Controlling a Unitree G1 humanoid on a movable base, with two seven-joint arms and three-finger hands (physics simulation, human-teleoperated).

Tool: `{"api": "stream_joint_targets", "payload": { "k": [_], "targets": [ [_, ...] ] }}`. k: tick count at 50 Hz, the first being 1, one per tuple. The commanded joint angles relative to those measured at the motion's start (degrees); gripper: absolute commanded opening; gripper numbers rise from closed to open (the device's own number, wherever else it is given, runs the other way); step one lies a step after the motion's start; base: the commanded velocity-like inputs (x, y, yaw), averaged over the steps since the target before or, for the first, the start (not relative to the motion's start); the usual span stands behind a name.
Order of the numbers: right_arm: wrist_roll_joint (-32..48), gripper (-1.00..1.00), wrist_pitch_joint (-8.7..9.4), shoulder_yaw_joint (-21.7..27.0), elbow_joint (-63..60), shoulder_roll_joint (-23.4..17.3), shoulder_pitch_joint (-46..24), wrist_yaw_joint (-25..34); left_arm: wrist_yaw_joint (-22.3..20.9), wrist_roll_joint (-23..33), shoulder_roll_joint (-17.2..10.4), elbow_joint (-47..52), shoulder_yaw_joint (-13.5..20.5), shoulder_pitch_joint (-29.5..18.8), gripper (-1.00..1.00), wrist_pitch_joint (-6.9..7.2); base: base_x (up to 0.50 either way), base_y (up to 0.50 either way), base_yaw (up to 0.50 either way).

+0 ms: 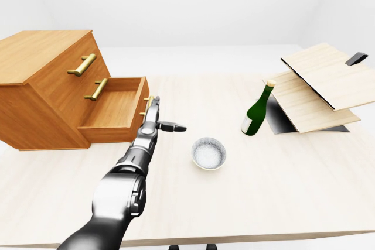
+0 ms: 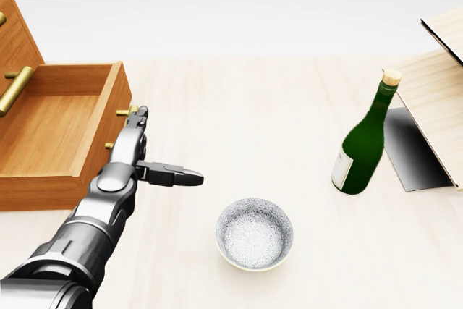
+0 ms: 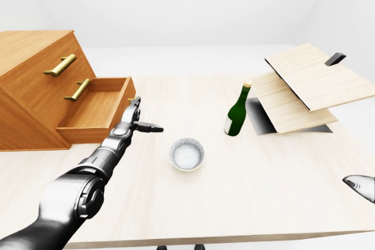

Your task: Close the bottom drawer of the cabinet.

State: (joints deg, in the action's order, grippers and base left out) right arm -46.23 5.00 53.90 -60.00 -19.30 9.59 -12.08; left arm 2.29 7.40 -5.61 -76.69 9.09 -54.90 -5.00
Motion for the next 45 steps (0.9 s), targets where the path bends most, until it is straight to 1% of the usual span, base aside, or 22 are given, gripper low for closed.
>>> {"api": "stream_joint_targets", "payload": {
  "k": [1,6,12,20,26,32,40,45],
  "targets": [
    [1.43,1.00,0.00,-0.95,0.00,0.83,-0.58,0.85,0.14,1.21,0.01,-0.38,0.13,1.00,1.00,0.00,0.00,0.00,0.00],
    [1.51,1.00,0.00,-0.25,0.00,1.54,-0.62,1.75,0.33,1.70,-0.23,-0.55,0.42,1.37,1.00,0.00,0.00,0.00,0.00],
    [3.18,1.00,0.00,-0.82,0.00,2.89,-1.05,3.17,0.83,2.56,-0.47,-0.81,0.63,2.37,1.00,0.00,0.00,0.00,0.00],
    [2.01,1.00,0.00,-1.09,0.00,1.62,-0.28,1.69,0.94,3.12,-0.78,-0.91,1.16,2.64,1.00,0.00,0.00,0.00,0.00],
    [2.55,1.00,0.00,-1.46,0.00,2.05,-0.27,2.01,1.24,4.01,-1.07,-1.14,1.32,3.57,1.00,0.00,0.00,0.00,0.00],
    [3.40,1.00,0.00,-1.21,0.00,2.98,-0.93,3.23,1.62,4.73,-2.02,-1.33,2.04,3.68,1.00,0.00,0.00,0.00,0.00],
    [4.04,1.00,0.00,-1.57,0.00,3.24,-1.36,3.55,1.88,5.27,-3.16,-1.49,3.13,3.69,1.00,0.00,0.00,0.00,0.00],
    [3.22,1.00,0.00,-1.41,0.00,2.27,-1.28,2.72,2.25,5.58,-4.13,-1.58,3.69,3.78,1.00,0.00,0.00,0.00,0.00]
  ]
}}
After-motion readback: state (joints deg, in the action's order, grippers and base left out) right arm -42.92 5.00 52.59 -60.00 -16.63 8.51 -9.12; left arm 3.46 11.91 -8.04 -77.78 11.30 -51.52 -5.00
